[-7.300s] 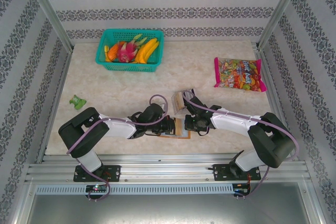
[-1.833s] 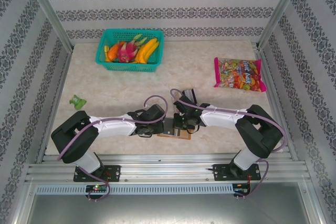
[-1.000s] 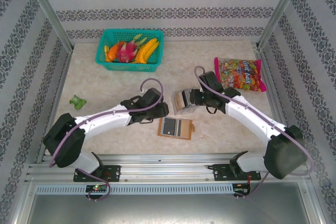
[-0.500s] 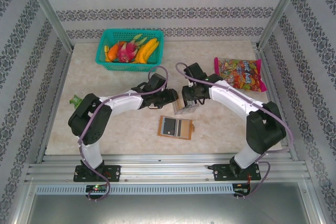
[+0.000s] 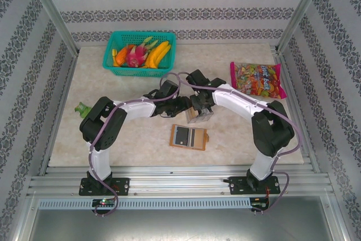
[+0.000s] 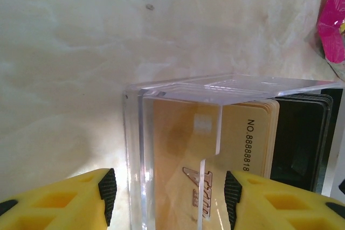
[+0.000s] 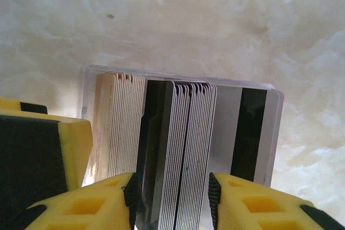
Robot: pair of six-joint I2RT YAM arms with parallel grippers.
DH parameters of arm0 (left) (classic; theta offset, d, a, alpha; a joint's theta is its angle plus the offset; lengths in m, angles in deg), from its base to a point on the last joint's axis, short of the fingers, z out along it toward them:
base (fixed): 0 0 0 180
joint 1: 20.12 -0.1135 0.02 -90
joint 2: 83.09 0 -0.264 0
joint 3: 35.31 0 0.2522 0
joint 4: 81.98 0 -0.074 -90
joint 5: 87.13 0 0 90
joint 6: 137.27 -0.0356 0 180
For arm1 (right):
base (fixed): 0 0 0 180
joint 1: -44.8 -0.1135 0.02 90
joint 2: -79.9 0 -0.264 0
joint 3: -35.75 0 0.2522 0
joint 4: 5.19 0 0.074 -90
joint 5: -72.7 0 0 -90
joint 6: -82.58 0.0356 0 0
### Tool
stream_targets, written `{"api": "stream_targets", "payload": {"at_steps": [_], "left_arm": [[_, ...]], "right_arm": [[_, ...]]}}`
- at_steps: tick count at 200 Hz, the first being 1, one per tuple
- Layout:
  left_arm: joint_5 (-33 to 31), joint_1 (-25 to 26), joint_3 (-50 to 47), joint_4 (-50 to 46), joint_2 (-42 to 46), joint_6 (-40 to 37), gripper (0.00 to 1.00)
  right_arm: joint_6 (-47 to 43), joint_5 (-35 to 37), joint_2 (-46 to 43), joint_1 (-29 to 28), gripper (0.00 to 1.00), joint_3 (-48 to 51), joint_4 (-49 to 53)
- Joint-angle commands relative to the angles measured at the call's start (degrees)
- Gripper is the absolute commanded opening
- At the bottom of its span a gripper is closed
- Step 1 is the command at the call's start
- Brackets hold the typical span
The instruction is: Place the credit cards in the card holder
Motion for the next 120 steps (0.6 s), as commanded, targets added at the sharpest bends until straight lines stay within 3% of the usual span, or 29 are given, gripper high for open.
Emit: {"api": "stream_targets", "payload": {"at_steps": [1, 120], "left_arm": [[1.75, -0.94, 0.05, 3.50, -1.33, 1.86, 0.58], [0.68, -1.04, -2.25, 3.42, -0.72, 2.63, 0.54]], "right_arm": [[-1.26, 5.39, 2.25, -1.10, 0.42, -1.77, 2.20], [-2.07, 17.12, 3.61, -3.62, 0.39, -2.94, 3.85]]}}
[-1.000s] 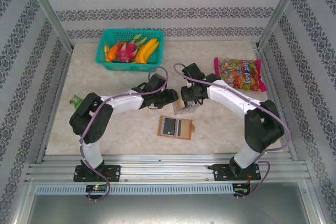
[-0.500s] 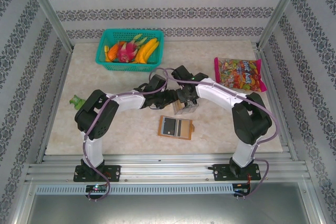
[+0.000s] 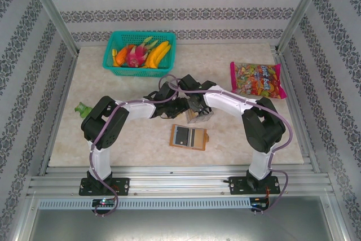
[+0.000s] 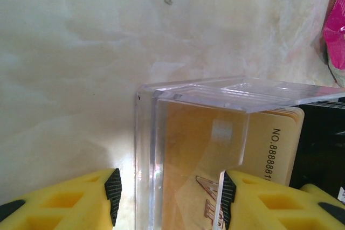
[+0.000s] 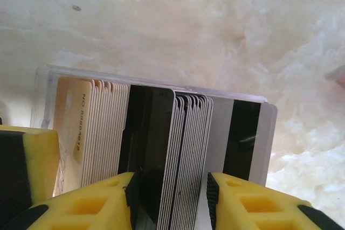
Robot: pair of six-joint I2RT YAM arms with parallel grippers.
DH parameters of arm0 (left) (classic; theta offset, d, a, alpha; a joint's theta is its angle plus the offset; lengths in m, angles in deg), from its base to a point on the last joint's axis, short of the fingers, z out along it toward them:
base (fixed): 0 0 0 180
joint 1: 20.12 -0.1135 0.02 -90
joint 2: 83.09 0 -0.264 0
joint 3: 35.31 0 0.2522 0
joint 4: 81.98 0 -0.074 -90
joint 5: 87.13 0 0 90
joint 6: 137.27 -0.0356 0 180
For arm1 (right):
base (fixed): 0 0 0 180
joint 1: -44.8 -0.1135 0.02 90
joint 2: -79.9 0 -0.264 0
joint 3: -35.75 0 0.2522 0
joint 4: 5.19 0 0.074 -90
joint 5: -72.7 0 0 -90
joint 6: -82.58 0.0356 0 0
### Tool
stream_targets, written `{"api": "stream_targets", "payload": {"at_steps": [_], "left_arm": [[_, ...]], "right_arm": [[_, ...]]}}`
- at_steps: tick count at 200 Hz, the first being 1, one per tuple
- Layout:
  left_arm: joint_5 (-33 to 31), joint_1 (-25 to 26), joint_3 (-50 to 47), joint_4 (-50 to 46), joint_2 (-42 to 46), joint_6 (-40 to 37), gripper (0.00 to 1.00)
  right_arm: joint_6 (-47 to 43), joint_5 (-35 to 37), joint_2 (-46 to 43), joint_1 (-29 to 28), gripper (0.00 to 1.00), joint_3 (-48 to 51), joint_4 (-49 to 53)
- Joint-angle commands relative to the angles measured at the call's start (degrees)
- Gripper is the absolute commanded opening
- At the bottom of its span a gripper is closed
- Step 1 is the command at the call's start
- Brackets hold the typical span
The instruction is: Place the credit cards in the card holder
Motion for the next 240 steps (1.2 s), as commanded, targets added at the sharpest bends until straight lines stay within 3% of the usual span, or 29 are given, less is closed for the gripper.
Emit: {"api": "stream_targets", "payload": {"at_steps": [1, 49, 97, 111, 168, 190, 240], "left_arm": [[-0.09, -0.71, -0.64, 0.43, 0.36, 0.05, 0.54], [0.25, -0.66, -0.74, 0.25, 0.39, -0.15, 0.53], [0.20, -0.71, -0.99, 0.14, 0.72, -0.22, 0.53], [0.24, -0.71, -0.99, 0.12, 0.81, -0.30, 0.53], [0.18, -0.71, -0.88, -0.02, 1.62, -0.70, 0.53], [0.06, -0.71, -0.94, -0.28, 2.32, -1.22, 0.53], [-1.20, -0.62, -1.65, -1.87, 6.84, -3.93, 0.54]], "right_arm": [[-0.87, 6.07, -0.84, -0.40, 0.39, -1.40, 2.92], [-0.89, 4.92, -1.17, 0.90, 0.29, -1.23, 2.77], [-0.66, 5.53, -1.60, -1.45, 0.20, -1.31, 2.82], [-0.75, 5.64, -2.03, -1.60, 0.10, -1.41, 3.04], [0.17, 4.79, -5.03, -2.03, 0.08, -1.81, 4.01], [1.54, 1.52, -6.92, -1.99, 0.00, -1.69, 4.35], [10.70, -5.20, -13.69, -2.24, 0.00, 0.72, 3.62]]}}
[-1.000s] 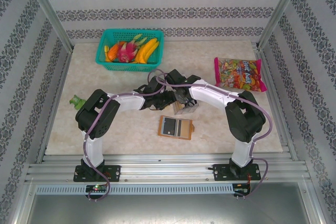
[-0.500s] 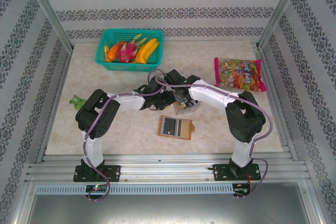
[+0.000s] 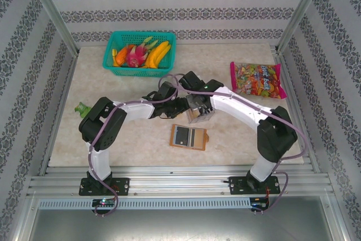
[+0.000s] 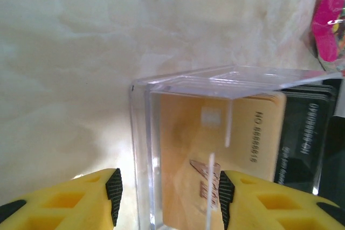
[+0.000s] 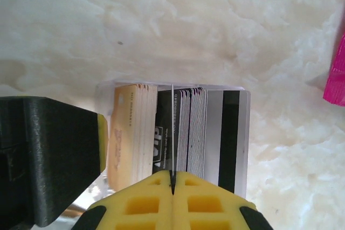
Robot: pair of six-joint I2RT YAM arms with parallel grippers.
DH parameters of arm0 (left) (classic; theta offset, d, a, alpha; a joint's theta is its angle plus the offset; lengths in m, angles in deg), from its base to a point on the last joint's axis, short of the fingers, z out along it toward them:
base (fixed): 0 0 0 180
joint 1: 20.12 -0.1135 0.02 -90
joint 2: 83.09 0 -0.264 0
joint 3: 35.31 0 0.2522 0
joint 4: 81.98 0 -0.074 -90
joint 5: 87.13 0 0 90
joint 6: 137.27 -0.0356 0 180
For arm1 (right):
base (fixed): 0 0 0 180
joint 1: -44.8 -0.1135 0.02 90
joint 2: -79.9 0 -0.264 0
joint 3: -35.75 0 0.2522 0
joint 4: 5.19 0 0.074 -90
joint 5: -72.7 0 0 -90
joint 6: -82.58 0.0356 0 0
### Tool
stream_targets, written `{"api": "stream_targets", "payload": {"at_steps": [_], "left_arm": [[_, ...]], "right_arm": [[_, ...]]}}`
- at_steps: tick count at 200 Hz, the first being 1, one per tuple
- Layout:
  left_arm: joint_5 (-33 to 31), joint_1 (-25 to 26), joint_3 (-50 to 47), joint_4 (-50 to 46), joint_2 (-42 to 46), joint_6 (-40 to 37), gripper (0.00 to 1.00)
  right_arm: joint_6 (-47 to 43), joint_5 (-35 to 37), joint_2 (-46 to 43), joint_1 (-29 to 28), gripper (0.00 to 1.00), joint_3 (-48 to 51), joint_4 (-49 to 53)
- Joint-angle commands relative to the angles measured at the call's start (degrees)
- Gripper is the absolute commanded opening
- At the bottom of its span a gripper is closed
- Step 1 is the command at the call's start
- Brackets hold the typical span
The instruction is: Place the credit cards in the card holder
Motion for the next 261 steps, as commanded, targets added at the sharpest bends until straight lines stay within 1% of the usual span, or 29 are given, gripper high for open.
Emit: {"api": "stream_targets", "payload": {"at_steps": [1, 23, 51, 76, 91, 123, 151, 173, 204, 237, 261], "left_arm": [[-1.79, -0.58, -0.48, -1.80, 4.50, -3.11, 0.54], [-2.96, -0.54, -1.15, -3.57, 7.05, -4.23, 0.54], [-4.52, -0.43, -3.99, -6.99, 11.65, -6.48, 0.54], [-5.76, -0.28, -8.94, -10.03, 16.80, -8.17, 0.56], [-5.69, -0.23, -12.54, -10.51, 19.50, -8.53, 0.58], [-4.20, 0.46, -18.20, -10.19, 22.02, -8.54, 0.60], [-2.31, 1.44, -19.86, -9.48, 21.98, -8.93, 0.61], [-1.74, 2.27, -19.51, -9.85, 20.68, -9.56, 0.61], [-1.15, 3.55, -18.42, -10.26, 18.82, -10.21, 0.59], [-1.28, 4.21, -18.41, -9.59, 17.71, -9.76, 0.57], [-1.31, 4.65, -18.64, -9.56, 17.32, -9.67, 0.54]], "right_arm": [[7.24, -2.61, -4.47, -0.19, 0.00, 1.34, 1.49], [12.80, -3.57, -8.15, -0.68, 0.00, 4.16, -0.32], [17.00, -7.36, -15.11, -2.06, 0.00, 11.79, -6.54], [21.66, -7.97, -20.65, -5.28, 0.00, 19.08, -9.75], [24.68, -7.44, -22.05, -7.66, 0.00, 22.41, -10.48], [30.70, -4.56, -20.65, -13.10, 0.00, 26.49, -10.88], [35.31, 1.00, -18.24, -16.36, 0.00, 27.67, -7.92], [37.01, 3.04, -18.75, -16.88, 0.00, 29.42, -7.19], [37.45, 4.16, -21.30, -16.79, 0.00, 32.26, -7.23], [37.37, 2.22, -21.79, -16.26, 0.00, 34.46, -9.85], [37.96, 2.10, -20.84, -16.26, 0.00, 34.99, -10.37]]}}
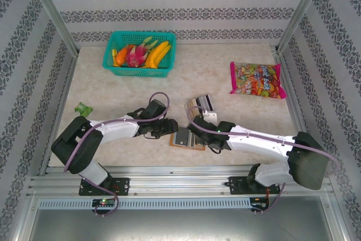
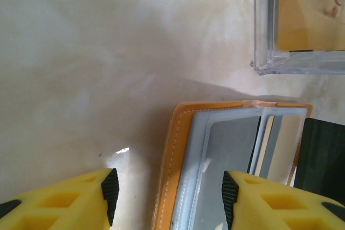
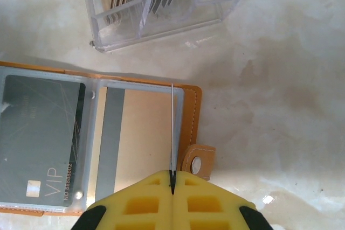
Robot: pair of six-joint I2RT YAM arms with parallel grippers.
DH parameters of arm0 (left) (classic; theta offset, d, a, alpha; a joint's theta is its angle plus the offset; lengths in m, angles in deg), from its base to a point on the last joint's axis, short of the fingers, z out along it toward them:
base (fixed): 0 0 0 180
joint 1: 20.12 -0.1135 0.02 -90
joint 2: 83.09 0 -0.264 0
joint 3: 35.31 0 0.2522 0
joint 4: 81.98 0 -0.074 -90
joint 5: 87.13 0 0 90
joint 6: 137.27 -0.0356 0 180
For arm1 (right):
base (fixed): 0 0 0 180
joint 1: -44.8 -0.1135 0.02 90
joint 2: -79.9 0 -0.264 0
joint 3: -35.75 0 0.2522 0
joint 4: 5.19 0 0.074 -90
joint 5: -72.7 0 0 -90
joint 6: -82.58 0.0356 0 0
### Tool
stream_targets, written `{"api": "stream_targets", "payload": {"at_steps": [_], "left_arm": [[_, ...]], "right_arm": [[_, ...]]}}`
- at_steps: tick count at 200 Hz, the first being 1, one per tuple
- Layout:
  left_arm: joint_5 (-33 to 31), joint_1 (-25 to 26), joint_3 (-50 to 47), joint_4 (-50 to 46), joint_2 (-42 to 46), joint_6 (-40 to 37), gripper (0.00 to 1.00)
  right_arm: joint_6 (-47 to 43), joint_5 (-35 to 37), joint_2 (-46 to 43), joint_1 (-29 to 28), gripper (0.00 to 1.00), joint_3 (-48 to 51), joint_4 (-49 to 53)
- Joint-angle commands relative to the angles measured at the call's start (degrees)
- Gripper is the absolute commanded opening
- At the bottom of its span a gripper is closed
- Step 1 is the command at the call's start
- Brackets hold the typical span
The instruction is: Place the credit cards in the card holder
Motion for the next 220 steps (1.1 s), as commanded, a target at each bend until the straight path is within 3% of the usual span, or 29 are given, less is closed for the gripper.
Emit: {"api": "stream_targets", "payload": {"at_steps": [1, 30, 103, 220], "left_arm": [[0.45, 1.00, 0.91, -0.87, -0.92, -1.00, 0.54], [0.55, 1.42, 0.75, -0.61, -1.41, -0.84, 0.48], [-0.12, 2.49, -0.31, -0.52, -1.86, -0.09, 0.20], [-1.20, 3.99, -0.51, -0.52, -2.51, 0.82, 0.10]], "right_arm": [[1.71, 1.01, 0.18, 0.22, 0.00, 1.25, -1.07], [3.50, 1.28, 1.18, 0.25, 0.00, 2.27, -1.16], [7.47, 1.14, -2.09, 0.66, 0.00, 6.58, -4.47], [8.31, 0.49, -6.14, 0.71, 0.00, 9.68, -6.80]]}}
